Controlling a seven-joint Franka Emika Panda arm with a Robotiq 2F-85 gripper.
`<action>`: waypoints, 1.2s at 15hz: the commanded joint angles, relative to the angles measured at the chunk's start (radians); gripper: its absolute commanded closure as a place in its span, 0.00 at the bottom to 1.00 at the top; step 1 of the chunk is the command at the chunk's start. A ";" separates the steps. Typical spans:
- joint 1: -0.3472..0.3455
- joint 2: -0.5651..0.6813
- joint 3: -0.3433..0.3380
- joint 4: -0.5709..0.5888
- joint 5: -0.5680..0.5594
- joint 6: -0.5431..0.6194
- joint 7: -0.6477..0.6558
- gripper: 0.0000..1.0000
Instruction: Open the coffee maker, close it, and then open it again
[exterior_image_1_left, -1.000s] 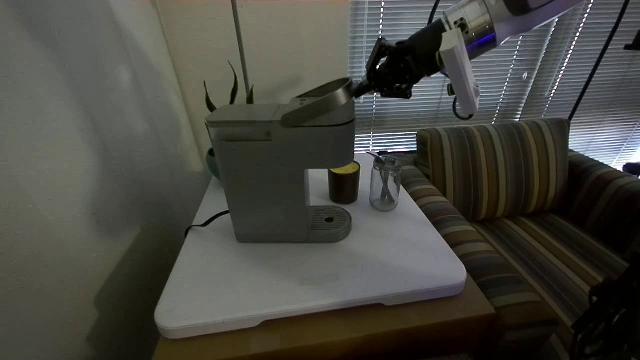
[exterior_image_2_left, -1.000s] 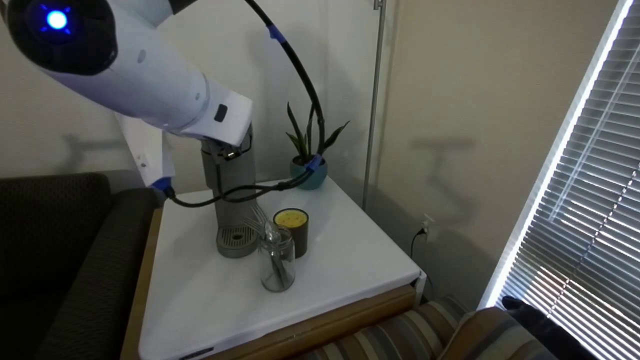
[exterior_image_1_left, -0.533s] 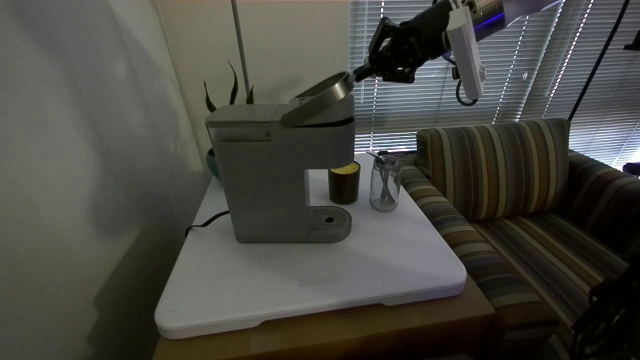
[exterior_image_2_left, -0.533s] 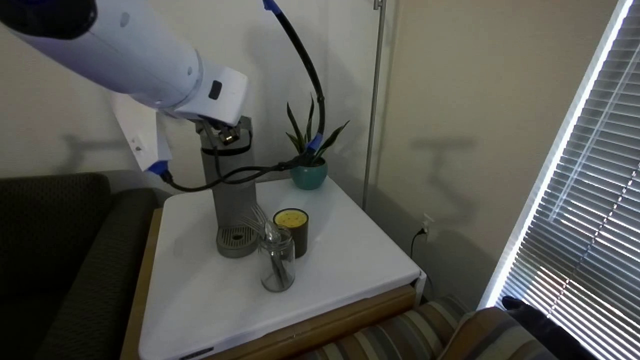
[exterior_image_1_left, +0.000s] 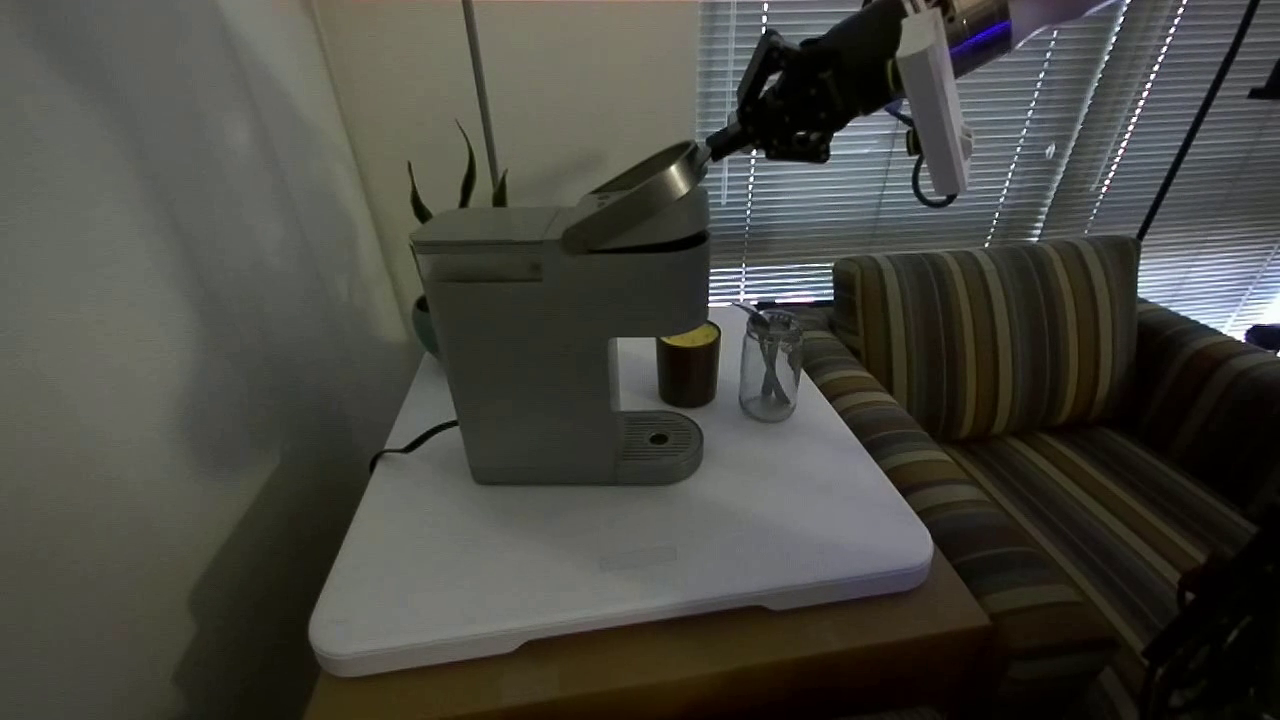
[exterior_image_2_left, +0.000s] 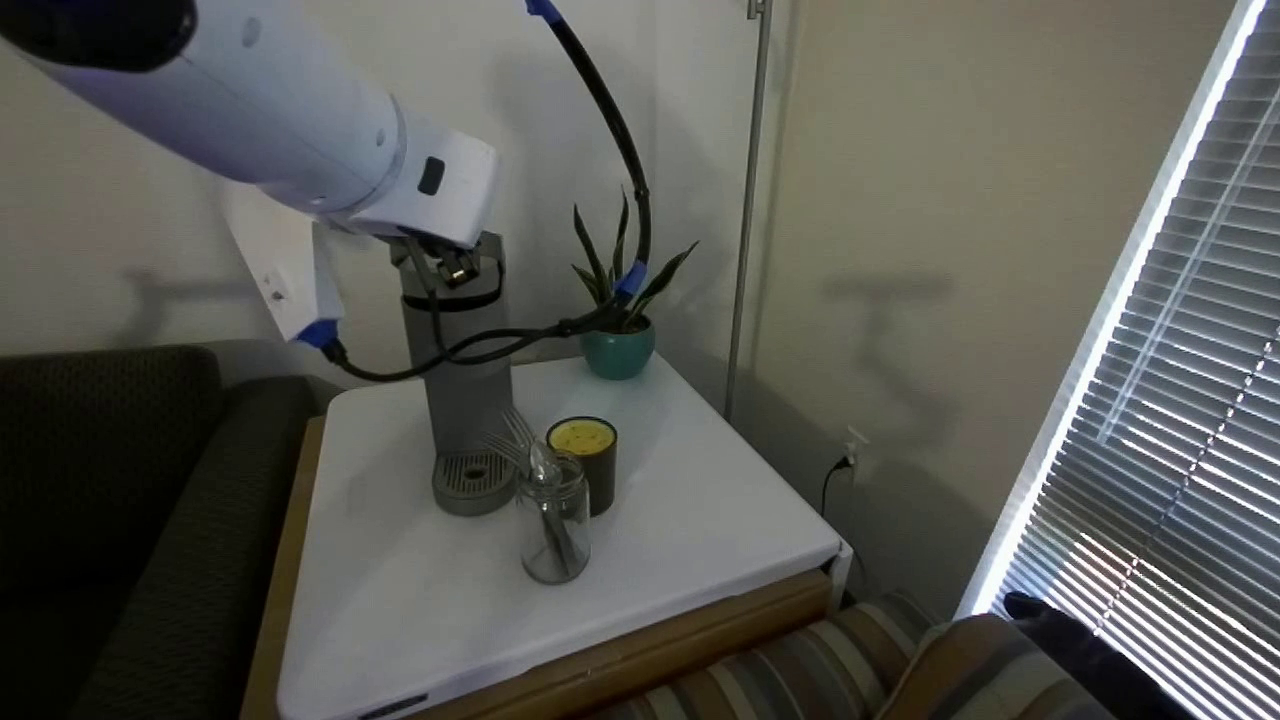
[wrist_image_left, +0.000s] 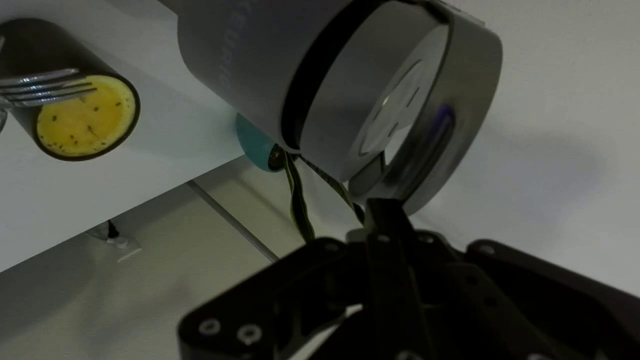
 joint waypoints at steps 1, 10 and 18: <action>-0.001 -0.016 0.002 -0.003 0.001 -0.041 -0.005 1.00; 0.001 -0.021 0.001 0.026 -0.013 -0.063 -0.003 1.00; 0.004 -0.044 0.001 0.055 -0.008 -0.070 -0.014 1.00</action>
